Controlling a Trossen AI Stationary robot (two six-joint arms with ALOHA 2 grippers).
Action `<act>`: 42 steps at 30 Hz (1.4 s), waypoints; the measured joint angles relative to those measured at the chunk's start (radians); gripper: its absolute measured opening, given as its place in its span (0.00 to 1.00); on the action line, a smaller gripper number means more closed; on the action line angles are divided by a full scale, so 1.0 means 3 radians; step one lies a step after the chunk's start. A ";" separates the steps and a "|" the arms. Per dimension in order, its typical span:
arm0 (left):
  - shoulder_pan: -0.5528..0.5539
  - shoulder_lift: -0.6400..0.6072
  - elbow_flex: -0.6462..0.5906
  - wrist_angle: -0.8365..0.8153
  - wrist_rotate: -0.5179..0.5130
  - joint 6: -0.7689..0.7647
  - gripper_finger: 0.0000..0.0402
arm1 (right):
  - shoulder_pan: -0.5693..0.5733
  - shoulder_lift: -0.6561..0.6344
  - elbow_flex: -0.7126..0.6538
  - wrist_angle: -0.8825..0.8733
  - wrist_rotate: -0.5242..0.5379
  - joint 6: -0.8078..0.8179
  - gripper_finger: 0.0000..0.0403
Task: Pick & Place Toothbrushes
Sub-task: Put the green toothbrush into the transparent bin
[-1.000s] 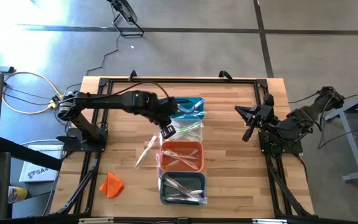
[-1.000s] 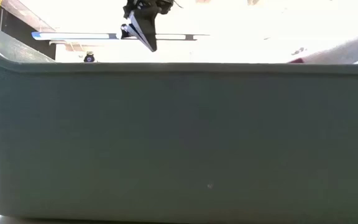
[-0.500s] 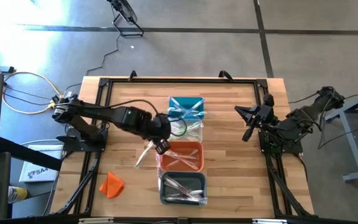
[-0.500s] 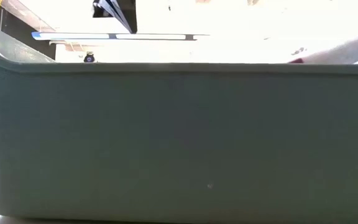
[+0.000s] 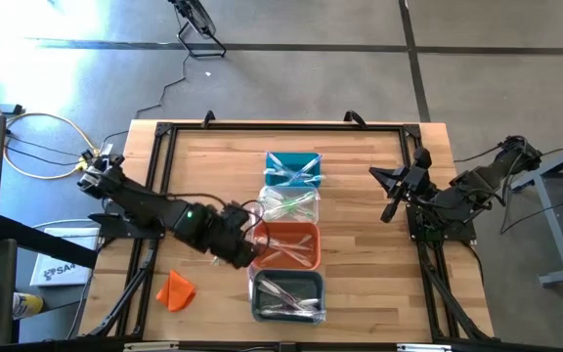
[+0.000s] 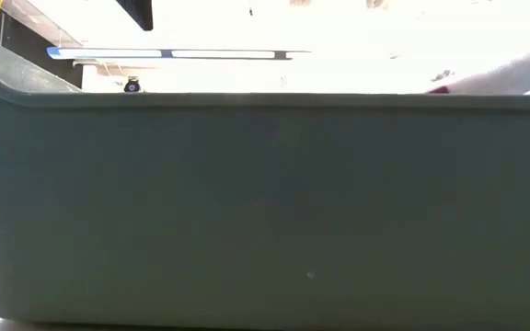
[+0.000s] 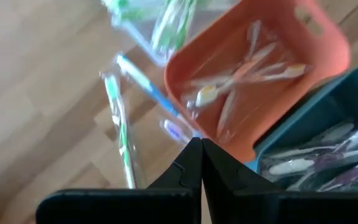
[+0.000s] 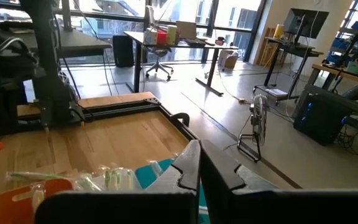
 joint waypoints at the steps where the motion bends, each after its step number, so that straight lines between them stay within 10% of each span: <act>1: -0.0043 0.0002 -0.0051 0.0006 -0.0001 -0.0119 0.00 | 0.0000 0.0000 0.0000 0.0000 0.0000 0.0000 0.00; 18: -0.0378 -0.0032 -0.0985 0.0502 0.0322 -0.1226 0.00 | 0.0000 0.0000 0.0000 0.0000 0.0001 0.0000 0.01; 42: -0.0260 -0.0237 -0.2016 0.1514 0.0684 -0.0955 0.00 | 0.0001 0.0000 0.0000 0.0030 0.0003 0.0037 0.00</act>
